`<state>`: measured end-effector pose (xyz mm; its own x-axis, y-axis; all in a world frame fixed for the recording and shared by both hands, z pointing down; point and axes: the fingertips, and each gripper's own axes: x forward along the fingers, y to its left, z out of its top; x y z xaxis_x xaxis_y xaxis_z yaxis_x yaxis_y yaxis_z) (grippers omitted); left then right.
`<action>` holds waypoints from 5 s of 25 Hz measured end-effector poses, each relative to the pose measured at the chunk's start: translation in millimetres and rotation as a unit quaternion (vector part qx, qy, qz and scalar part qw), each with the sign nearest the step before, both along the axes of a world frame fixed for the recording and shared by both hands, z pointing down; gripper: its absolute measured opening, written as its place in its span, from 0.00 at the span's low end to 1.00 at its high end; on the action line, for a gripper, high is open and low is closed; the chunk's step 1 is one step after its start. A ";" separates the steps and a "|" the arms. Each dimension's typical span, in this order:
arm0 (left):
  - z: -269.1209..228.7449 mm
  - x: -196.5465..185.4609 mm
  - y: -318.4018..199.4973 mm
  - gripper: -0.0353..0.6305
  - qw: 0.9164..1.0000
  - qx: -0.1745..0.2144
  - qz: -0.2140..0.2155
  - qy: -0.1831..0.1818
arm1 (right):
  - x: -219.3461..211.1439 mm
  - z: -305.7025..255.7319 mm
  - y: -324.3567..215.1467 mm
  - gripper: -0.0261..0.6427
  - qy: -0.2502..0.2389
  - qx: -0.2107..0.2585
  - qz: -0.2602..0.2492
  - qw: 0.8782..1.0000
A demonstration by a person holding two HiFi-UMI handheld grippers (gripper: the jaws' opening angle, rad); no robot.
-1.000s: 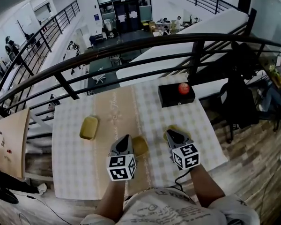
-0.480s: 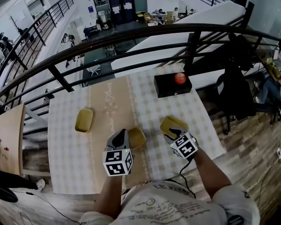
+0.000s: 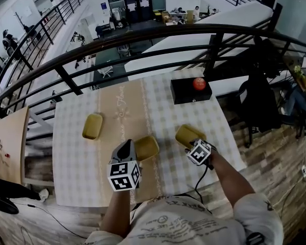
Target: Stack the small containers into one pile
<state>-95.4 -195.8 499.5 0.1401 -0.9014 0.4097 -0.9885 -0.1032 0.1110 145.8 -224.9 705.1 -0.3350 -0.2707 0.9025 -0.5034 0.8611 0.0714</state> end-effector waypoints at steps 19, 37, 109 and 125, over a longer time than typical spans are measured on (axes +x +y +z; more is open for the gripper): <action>4.8 -18.3 8.7 0.06 1.000 -0.008 -0.029 -0.009 | -8.2 37.4 -11.0 0.07 0.065 -0.029 -0.051 0.996; 7.9 -24.7 8.2 0.06 1.000 -0.007 -0.019 -0.003 | -16.1 -9.3 -20.8 0.05 0.071 0.053 -0.075 0.993; 38.0 -141.7 112.0 0.06 0.979 -0.039 -0.199 0.019 | -211.1 3.7 84.6 0.05 0.083 0.058 -0.503 0.858; 43.6 -141.7 104.8 0.06 0.981 -0.047 -0.188 0.024 | -210.8 0.1 84.9 0.24 0.050 0.026 -0.476 0.878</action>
<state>-237.1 -91.0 543.2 -0.1747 -0.8514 0.4946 -0.9480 0.2811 0.1490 -65.0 -139.9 705.2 -0.3512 0.0477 0.9351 0.4533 0.8825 0.1252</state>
